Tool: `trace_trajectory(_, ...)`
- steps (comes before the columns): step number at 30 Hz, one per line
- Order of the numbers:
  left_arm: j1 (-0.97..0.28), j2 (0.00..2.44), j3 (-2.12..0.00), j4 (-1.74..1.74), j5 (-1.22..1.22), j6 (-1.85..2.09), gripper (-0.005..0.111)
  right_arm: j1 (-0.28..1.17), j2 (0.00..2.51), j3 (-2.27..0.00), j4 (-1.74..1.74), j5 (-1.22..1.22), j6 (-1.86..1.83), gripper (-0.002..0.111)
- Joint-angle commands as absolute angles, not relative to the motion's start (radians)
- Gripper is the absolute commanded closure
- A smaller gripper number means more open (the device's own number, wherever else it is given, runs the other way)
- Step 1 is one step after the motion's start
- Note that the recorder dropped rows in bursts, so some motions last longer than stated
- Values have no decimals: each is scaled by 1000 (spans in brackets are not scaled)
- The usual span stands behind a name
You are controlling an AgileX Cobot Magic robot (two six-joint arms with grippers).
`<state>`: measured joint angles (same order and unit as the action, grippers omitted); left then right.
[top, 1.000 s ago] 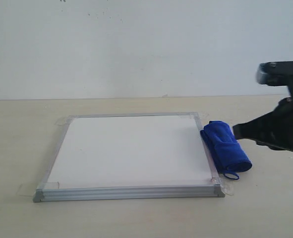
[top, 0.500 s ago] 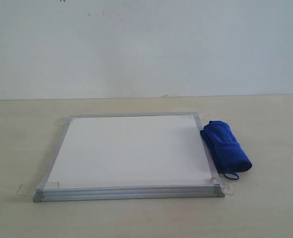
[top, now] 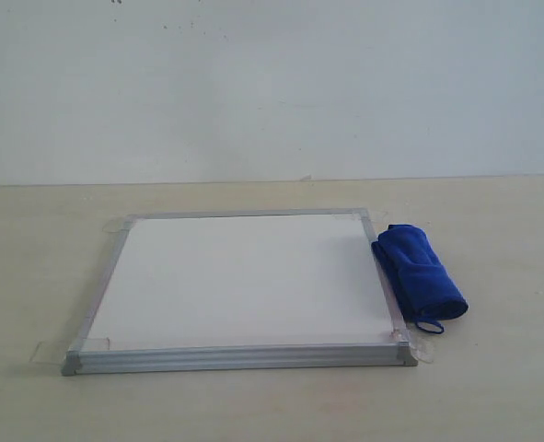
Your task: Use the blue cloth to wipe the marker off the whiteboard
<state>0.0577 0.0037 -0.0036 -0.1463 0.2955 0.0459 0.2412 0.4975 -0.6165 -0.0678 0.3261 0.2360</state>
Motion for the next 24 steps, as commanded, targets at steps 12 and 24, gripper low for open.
trace_trajectory(12,60,0,0,-141,295,45,102,-15,166,-242,-12,202,133,108)
trace_trajectory(24,60,0,0,-141,295,45,102,-15,0,0,-13,100,76,108)
